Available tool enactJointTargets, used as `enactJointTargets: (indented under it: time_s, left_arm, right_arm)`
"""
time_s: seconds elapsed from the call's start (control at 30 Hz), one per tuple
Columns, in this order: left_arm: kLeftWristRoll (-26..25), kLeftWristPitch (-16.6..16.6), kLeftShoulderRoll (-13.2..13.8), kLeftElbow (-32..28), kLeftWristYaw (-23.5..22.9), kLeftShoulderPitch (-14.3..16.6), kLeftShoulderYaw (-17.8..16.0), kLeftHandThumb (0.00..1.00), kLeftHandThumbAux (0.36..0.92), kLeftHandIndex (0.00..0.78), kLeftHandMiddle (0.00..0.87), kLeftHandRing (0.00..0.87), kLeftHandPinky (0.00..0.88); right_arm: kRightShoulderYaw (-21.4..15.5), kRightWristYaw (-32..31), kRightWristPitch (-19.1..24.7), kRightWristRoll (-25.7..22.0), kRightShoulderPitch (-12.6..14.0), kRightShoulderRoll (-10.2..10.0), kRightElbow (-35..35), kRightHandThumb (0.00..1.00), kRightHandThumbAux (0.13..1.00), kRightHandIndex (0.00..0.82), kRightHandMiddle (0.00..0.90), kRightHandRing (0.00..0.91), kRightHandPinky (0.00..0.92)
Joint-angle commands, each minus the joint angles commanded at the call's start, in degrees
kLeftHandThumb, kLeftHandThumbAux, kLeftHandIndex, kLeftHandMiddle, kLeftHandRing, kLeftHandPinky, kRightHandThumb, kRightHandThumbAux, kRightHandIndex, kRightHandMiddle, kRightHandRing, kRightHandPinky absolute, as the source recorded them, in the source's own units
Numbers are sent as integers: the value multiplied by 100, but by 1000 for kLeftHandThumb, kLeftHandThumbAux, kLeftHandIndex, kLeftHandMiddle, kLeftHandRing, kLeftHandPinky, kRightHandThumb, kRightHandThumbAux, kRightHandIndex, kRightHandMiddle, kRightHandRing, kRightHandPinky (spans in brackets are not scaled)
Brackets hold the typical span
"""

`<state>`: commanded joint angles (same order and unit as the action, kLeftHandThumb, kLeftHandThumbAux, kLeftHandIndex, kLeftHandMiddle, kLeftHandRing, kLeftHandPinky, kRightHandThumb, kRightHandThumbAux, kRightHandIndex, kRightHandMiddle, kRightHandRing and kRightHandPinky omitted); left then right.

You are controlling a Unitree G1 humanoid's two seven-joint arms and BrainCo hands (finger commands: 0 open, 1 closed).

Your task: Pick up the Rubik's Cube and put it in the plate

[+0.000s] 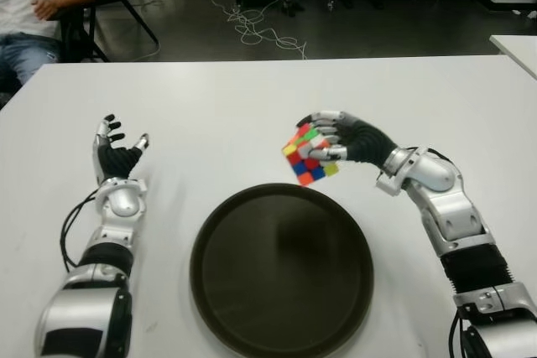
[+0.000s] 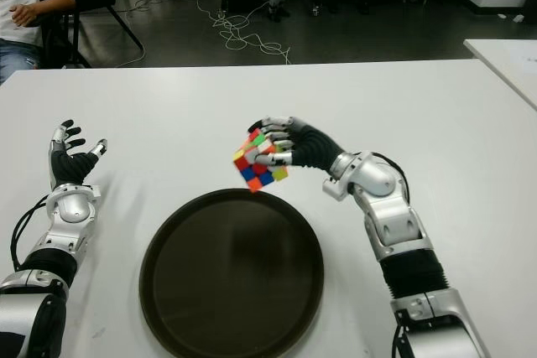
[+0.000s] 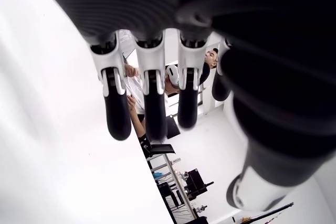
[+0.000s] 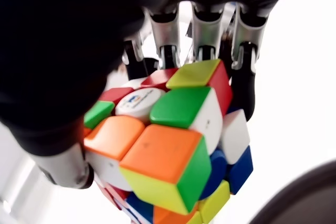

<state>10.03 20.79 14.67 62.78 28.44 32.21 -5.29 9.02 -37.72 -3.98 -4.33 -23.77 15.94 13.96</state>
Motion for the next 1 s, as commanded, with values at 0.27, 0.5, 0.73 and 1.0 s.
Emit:
enactJointTargets:
  time_s: [0.27,0.5,0.73,1.0]
  left_arm:
    - [-28,42,13,23,-56,-2,-18,88,754,124,193,216,263]
    - [-13,45,14,21,-19,-1,-15,102,768,150,205,227,276]
    - [-9,35,21,22,-28,1,-11,88,764,133,205,232,288]
    - [9,-1,26,34,-8,6,2,88,763,129,191,209,243]
  right_arm:
    - [336,70,-485,638,104,188,-34,702,718,440,818,819,810]
    - [474,-4,-986,791,179,281,-101,697,720,439,828,832,832]
    - [586,-69,-2126,970,116,417,191,689,723,438,853,862,864]
    - [576,-313,-2478,688,89,394,401,687,724,439,838,846,839]
